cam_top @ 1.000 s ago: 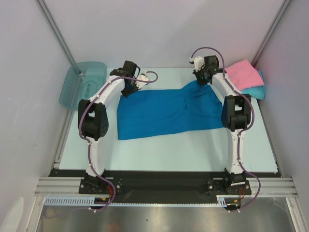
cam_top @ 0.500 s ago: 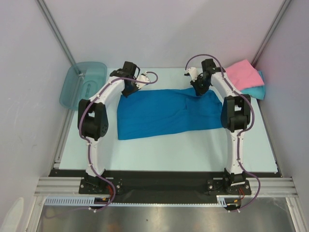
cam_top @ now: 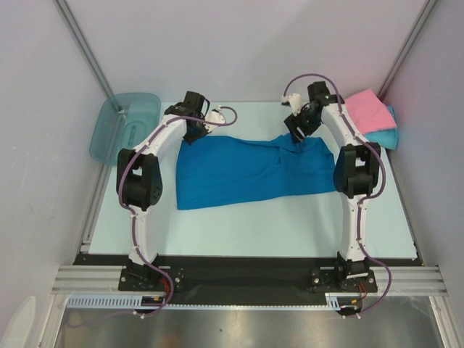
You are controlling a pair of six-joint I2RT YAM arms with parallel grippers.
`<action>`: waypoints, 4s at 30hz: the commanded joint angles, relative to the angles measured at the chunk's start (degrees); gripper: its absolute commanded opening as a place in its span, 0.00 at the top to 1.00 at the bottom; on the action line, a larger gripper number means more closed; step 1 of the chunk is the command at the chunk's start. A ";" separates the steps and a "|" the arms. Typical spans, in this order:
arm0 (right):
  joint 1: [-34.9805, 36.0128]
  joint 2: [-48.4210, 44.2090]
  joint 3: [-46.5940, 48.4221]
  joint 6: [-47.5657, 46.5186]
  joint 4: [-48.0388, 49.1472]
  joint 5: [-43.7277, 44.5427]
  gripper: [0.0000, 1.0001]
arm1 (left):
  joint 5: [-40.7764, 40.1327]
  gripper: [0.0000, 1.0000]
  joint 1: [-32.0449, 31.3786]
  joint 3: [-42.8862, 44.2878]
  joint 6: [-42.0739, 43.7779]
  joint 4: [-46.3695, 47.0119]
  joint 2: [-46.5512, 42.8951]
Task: Fold and stack the t-shirts
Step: Fold the tshirt
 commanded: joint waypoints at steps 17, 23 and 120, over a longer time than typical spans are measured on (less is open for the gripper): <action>-7.72 9.78 10.93 28.16 10.68 -7.81 0.41 | -2.52 1.00 0.25 -2.02 2.11 0.54 -5.98; -9.57 9.08 10.32 28.60 9.98 -7.90 0.43 | -3.23 1.00 0.16 -1.84 2.63 0.01 -6.51; -14.58 9.69 7.59 25.17 7.34 -11.50 0.49 | -4.19 1.00 -2.91 -2.11 1.93 0.10 -7.48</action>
